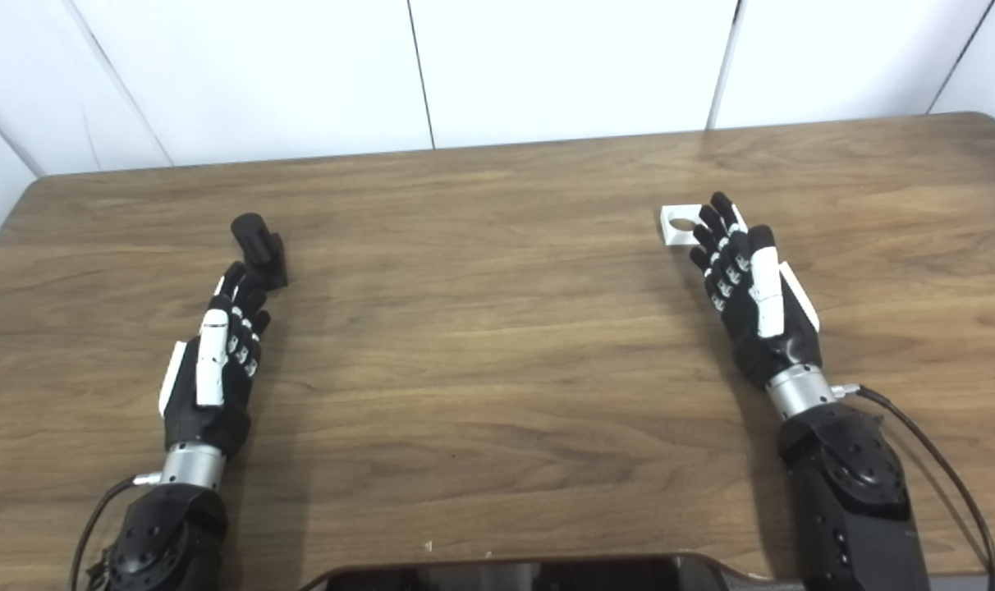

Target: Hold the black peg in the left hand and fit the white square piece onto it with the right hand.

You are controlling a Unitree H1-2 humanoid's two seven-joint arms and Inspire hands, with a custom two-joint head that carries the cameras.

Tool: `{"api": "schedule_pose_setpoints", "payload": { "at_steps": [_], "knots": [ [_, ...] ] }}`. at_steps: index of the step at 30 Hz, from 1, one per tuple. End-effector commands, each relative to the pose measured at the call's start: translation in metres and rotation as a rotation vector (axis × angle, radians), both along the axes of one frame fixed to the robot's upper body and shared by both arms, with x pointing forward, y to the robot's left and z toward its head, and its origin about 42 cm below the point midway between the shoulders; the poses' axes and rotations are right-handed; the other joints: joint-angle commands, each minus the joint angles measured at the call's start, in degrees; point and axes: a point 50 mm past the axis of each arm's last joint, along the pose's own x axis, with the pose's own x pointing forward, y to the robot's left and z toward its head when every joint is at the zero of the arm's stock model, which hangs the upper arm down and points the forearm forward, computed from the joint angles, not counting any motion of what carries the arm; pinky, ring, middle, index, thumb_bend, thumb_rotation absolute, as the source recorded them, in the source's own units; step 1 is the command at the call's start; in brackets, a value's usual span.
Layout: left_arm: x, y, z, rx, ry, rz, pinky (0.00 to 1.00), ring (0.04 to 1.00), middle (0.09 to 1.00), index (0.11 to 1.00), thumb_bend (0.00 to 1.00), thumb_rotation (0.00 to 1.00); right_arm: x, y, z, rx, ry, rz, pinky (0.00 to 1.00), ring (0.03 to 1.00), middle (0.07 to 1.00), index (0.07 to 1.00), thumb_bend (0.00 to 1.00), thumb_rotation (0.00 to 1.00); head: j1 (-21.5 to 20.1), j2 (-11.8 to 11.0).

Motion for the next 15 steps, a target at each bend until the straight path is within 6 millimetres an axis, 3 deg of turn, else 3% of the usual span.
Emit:
{"api": "schedule_pose_setpoints", "payload": {
  "at_steps": [1,6,15],
  "knots": [
    [0.0,0.004,0.003,0.041,0.004,0.005,1.0,1.0,1.0,1.0,0.45,0.94,0.0,0.003,-0.008,0.02,0.001,-0.005,1.0,1.0,1.0,1.0,0.62,1.0,0.21,-0.04],
    [-0.001,0.003,0.01,0.059,0.017,0.018,1.0,1.0,1.0,1.0,0.5,0.91,0.001,0.003,-0.01,0.025,0.0,-0.005,1.0,1.0,1.0,1.0,0.63,1.0,0.69,-0.52],
    [-0.002,0.002,0.026,0.112,0.024,0.061,1.0,1.0,1.0,1.0,0.45,0.89,0.0,0.006,-0.013,0.037,0.011,0.0,1.0,1.0,1.0,1.0,0.62,1.0,1.1,-1.14]
  ]
}}
